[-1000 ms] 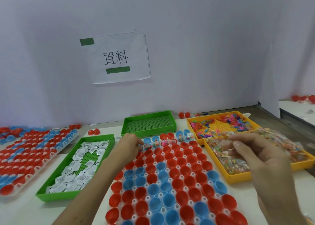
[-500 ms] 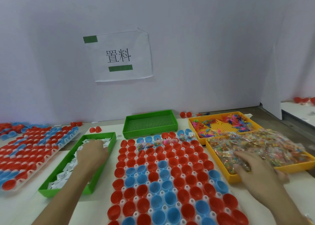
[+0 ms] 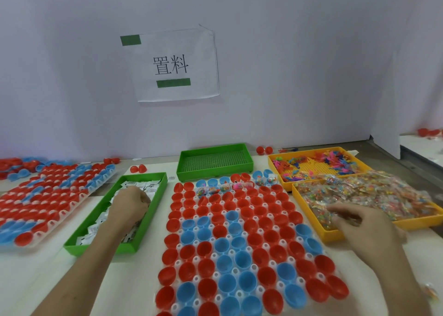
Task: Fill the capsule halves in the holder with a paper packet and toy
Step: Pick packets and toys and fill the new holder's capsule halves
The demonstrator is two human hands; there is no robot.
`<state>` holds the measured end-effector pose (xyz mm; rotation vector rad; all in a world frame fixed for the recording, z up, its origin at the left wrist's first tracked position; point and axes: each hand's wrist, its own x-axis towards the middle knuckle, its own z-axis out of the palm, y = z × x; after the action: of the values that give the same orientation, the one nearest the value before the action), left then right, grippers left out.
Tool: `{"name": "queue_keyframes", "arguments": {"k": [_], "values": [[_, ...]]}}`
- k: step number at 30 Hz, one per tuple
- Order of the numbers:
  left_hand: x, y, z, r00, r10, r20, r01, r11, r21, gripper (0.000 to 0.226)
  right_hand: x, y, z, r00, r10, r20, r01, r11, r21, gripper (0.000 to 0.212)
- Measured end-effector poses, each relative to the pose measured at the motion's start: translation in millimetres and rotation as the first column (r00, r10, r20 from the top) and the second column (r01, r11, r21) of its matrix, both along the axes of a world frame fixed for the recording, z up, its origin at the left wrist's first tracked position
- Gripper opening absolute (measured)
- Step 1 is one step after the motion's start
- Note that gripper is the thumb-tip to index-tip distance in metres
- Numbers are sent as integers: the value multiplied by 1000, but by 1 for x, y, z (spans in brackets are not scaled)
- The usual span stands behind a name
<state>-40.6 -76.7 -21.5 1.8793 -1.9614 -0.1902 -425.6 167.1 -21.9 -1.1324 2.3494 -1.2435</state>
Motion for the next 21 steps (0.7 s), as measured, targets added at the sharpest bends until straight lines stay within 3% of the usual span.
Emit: {"name": "queue_keyframes", "arguments": {"k": [7,14,18,21], "values": [[-1,2,-4,999,3,-45,-5,999,-33,27,-3,-1,-7,999,-41,-11,38,986,-163,24],[7,12,-7,999,14,-47,-19,994,-109,14,-9,1,-10,989,-139,-57,106,914,-391,24],[11,12,-6,957,26,-288,-91,972,-215,8,-10,0,-13,985,-169,-26,143,897,-419,24],[5,16,2,837,6,-547,-166,956,-244,6,-11,0,-14,983,-184,4,168,890,-424,25]]}}
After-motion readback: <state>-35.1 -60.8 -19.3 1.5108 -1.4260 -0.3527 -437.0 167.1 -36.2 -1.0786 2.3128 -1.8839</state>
